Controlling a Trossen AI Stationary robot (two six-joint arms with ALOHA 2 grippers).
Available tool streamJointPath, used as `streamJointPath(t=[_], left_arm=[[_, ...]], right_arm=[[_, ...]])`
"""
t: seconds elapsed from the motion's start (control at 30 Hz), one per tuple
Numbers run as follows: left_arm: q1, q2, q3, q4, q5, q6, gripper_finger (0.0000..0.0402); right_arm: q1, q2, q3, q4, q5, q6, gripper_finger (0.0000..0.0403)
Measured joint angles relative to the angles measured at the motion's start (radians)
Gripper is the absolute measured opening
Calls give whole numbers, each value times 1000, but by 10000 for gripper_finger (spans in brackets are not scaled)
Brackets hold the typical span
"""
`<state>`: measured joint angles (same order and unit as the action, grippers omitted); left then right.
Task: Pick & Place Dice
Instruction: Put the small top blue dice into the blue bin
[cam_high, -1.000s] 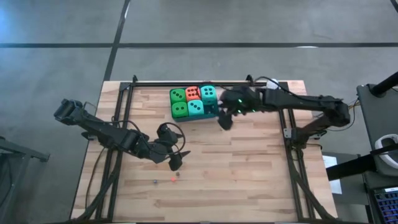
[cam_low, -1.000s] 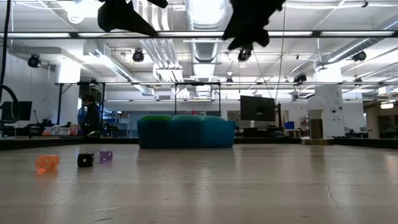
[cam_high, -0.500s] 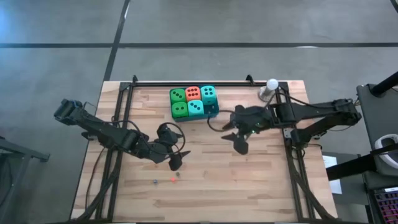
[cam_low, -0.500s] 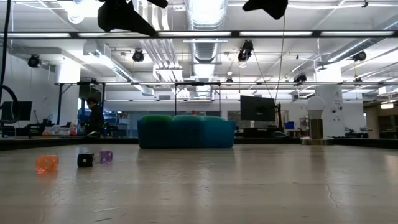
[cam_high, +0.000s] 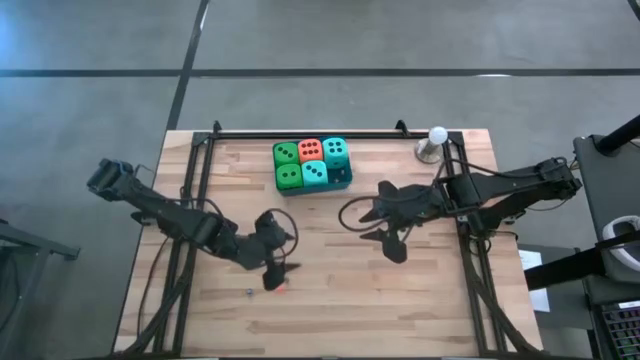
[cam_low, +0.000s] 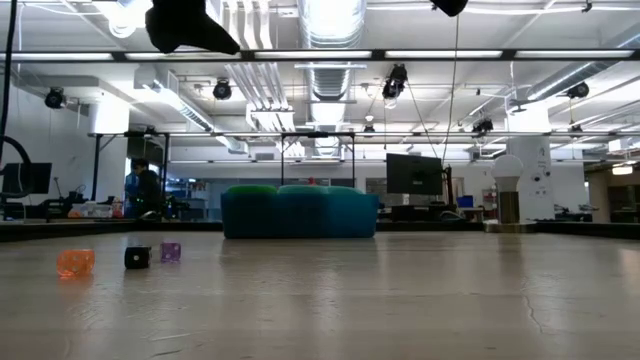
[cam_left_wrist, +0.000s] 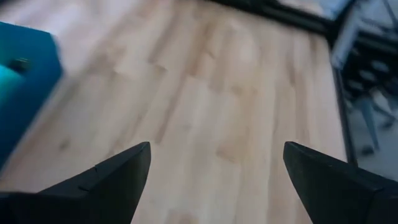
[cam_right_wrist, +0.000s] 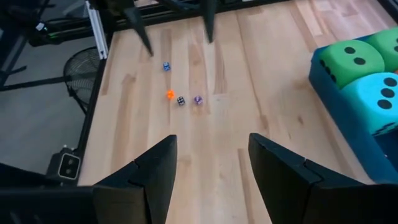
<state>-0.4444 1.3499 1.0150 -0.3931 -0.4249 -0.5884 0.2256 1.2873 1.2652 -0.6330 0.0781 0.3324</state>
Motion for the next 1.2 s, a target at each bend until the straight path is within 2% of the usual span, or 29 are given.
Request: streamJointPath(t=[0.27, 0.43, 0.6, 0.73, 1.2], left_arm=[[-66, 55, -83, -3, 43, -32, 376], [-62, 172, -91, -1, 167, -62, 375], [-52, 274, -87, -18, 168, -152, 371], [-30, 311, -87, -33, 164, -235, 374], [32, 367, -94, -71, 164, -254, 371]], right_arm=[[4, 0, 0, 1, 0, -4, 194], [4, 0, -11, 2, 0, -3, 194], [4, 0, -20, 2, 1, 0, 194], [4, 0, -24, 3, 1, 0, 194], [4, 0, -24, 7, 1, 0, 194]])
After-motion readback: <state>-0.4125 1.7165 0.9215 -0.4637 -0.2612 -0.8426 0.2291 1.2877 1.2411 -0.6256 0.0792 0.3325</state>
